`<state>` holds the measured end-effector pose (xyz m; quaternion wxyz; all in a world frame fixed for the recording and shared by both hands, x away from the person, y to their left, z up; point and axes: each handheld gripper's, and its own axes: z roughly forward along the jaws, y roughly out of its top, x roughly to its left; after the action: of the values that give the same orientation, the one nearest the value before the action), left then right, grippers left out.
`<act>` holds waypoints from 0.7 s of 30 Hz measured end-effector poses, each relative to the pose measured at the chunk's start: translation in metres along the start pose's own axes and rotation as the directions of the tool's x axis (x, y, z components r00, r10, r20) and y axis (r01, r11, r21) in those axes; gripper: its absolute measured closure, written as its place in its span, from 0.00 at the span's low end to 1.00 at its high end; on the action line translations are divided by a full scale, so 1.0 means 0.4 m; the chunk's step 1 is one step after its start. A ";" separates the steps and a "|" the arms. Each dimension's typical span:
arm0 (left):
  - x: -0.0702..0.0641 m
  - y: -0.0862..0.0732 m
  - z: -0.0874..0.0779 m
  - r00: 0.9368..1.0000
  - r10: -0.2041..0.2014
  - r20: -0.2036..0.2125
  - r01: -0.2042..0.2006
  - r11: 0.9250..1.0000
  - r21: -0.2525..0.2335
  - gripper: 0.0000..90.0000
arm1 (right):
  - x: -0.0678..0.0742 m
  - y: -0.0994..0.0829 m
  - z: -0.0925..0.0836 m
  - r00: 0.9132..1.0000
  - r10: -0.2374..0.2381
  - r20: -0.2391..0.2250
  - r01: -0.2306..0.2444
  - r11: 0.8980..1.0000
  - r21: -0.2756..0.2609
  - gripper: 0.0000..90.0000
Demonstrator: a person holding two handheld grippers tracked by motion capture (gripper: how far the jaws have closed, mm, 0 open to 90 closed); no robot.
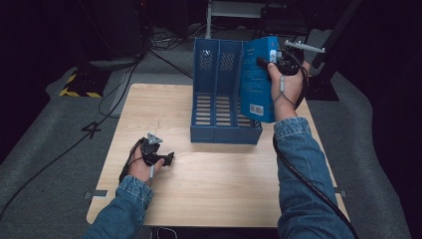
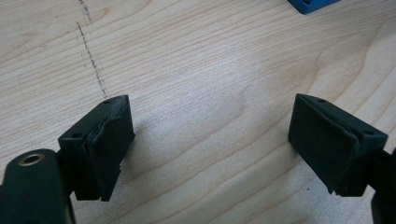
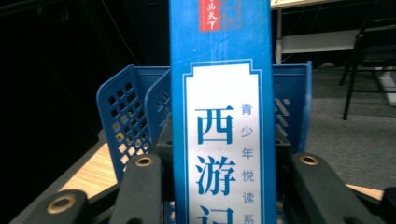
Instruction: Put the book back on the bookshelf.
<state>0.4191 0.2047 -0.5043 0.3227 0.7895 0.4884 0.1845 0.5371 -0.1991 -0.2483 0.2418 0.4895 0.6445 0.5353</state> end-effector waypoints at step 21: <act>-0.004 0.001 0.002 1.000 -0.004 -0.001 0.004 1.000 -0.002 0.16 | 0.000 -0.030 0.088 0.998 -0.029 0.053 0.031 0.999 -0.038 0.69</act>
<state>0.4190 0.2028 -0.5044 0.3237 0.7882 0.4899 0.1845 0.5621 -0.1824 -0.2701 0.2762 0.4889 0.6347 0.5308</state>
